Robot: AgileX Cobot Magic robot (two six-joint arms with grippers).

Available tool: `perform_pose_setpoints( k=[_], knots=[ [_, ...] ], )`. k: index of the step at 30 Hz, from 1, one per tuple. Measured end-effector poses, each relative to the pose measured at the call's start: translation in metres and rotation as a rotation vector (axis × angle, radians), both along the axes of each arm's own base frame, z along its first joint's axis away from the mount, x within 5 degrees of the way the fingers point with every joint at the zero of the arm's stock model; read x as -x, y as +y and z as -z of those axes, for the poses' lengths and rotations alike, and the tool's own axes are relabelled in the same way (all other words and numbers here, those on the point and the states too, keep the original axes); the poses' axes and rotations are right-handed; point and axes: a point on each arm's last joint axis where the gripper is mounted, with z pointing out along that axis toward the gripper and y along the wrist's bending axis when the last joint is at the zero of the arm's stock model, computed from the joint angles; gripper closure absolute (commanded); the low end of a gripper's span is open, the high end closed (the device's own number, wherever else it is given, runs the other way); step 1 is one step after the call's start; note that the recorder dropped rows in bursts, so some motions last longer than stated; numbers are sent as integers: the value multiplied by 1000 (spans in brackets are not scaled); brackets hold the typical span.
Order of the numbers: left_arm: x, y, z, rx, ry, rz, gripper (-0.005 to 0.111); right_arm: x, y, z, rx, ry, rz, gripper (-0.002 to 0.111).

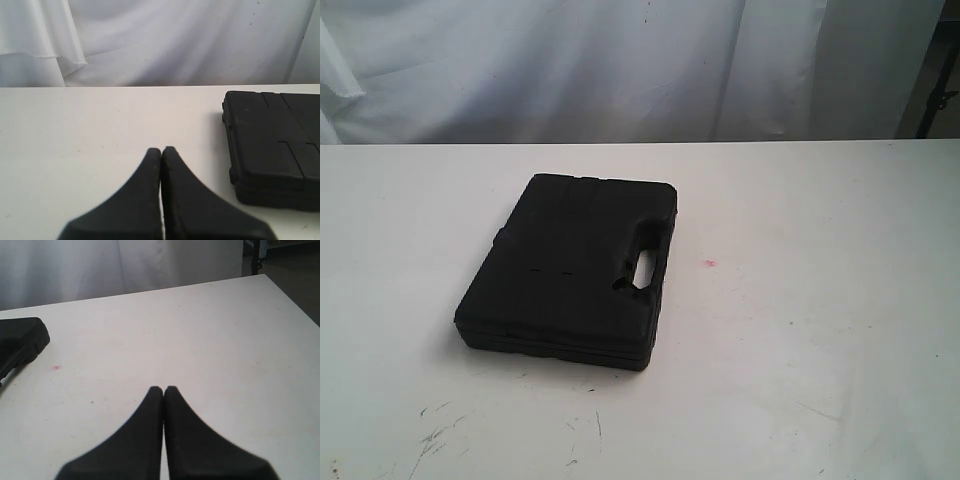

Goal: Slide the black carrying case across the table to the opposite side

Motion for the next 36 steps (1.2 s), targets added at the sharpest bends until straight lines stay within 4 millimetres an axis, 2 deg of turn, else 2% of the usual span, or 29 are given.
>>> perform_pose_setpoints(
  k=[22, 27, 30, 33, 36],
  knots=[
    [0, 0, 0, 0, 0, 0, 107, 0, 0, 0, 0, -2, 0, 108],
    [0, 0, 0, 0, 0, 0, 107, -3, -1, -12, 21, -138, 5, 108],
    [0, 0, 0, 0, 0, 0, 107, -4, -1, -24, -79, -263, 18, 108],
    [0, 0, 0, 0, 0, 0, 107, -3, -3, -38, -265, -399, 52, 108],
    [0, 0, 0, 0, 0, 0, 107, -2, -8, -48, -601, -489, 105, 108]
  ],
)
